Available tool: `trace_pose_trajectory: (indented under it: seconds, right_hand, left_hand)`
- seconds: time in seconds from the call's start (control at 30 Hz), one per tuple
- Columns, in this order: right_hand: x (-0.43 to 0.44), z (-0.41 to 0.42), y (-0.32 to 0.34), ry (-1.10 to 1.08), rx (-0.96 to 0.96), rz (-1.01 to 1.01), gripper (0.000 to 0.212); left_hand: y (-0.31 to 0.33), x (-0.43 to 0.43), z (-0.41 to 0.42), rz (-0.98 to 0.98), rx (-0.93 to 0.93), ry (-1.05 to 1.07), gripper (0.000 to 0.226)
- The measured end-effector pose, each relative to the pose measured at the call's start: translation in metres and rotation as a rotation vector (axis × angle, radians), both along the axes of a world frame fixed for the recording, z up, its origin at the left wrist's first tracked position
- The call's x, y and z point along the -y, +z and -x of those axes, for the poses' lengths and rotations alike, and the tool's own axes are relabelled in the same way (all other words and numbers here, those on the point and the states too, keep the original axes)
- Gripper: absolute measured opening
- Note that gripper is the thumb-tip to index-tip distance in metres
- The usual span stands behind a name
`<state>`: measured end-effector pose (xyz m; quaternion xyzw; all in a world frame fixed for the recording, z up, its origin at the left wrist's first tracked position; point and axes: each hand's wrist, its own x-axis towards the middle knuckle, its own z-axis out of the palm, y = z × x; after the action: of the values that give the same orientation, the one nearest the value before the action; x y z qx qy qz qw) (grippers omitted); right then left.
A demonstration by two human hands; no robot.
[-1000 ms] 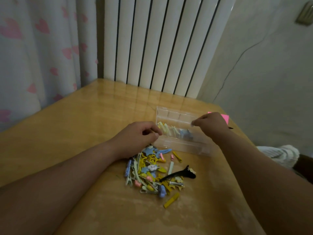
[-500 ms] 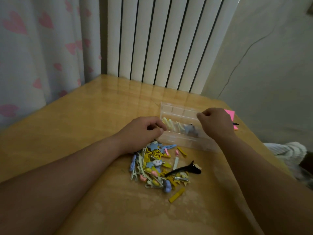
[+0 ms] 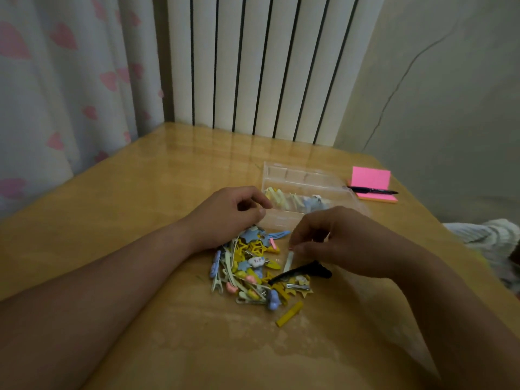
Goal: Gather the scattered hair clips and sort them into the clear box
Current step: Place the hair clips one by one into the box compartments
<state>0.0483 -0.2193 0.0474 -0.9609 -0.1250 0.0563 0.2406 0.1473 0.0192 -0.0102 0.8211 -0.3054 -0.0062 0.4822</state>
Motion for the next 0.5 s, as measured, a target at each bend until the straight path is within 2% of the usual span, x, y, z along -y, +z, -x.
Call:
trace_pose_trajectory:
  seconds: [0.17,0.2,0.3,0.43,0.5]
  right_hand:
    - [0.003,0.006,0.007,0.096,-0.115,0.049,0.001]
    - [0.004,0.006,0.006,0.101,-0.122,0.057,0.006]
    - [0.003,0.006,0.004,0.080,-0.097,0.042,0.005]
    - [-0.007,0.007,0.003,0.120,-0.087,0.073,0.019]
    - [-0.010,0.008,0.003,0.140,-0.086,0.093,0.016]
  left_hand:
    - [-0.001,0.000,-0.001,0.003,-0.009,0.001,0.013]
    - [-0.001,0.000,-0.001,0.002,-0.011,0.002,0.012]
    - [-0.001,0.000,0.000,0.004,-0.015,0.005,0.013]
    - [0.000,0.000,0.000,0.007,-0.015,0.005,0.013]
    - [0.000,0.000,0.000,0.007,-0.013,0.001,0.013]
